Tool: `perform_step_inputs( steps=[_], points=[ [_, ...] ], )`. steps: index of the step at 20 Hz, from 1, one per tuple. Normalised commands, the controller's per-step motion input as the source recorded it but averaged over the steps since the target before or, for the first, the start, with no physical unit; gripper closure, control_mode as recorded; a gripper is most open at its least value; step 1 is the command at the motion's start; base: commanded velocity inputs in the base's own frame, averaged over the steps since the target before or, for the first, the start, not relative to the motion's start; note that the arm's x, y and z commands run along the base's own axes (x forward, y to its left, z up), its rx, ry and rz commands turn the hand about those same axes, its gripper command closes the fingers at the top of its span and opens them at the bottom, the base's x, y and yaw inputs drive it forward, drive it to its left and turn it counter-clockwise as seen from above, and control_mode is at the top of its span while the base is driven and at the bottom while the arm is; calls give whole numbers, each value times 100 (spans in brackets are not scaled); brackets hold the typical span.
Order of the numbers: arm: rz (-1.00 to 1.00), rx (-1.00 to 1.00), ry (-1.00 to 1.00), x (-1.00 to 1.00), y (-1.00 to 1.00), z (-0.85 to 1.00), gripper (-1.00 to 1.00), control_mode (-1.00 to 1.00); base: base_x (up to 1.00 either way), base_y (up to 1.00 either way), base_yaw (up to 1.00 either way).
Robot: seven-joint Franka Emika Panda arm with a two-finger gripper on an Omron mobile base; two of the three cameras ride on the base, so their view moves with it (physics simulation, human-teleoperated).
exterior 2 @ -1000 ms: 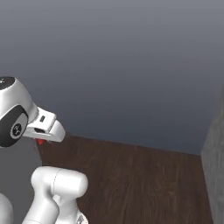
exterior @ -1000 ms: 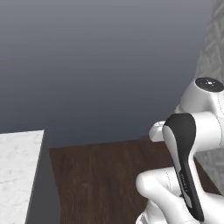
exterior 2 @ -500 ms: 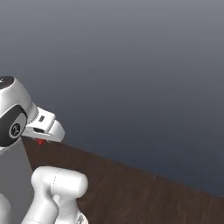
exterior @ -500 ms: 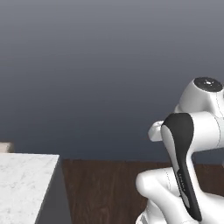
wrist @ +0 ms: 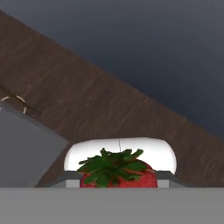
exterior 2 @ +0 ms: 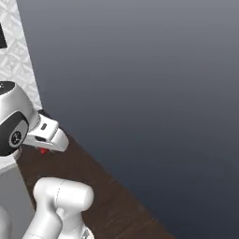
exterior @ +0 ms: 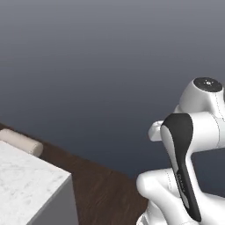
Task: Take the strawberry from the fridge and place it on top of the pancake, located on the dining counter.
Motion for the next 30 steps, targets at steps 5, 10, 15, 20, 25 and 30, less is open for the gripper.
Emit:
perform_step_inputs(
  steps=[5,10,15,20,25,30],
  points=[
    [0,0,0,0,0,0,100,100,100,-40,74],
    [0,0,0,0,0,0,100,100,100,-36,73],
    [0,0,0,0,0,0,100,100,100,-21,72],
    [0,0,0,0,0,0,100,100,100,-21,65],
    [0,0,0,0,0,0,100,100,100,-43,58],
    [0,0,0,0,0,0,100,100,96,-75,52]
  ],
)
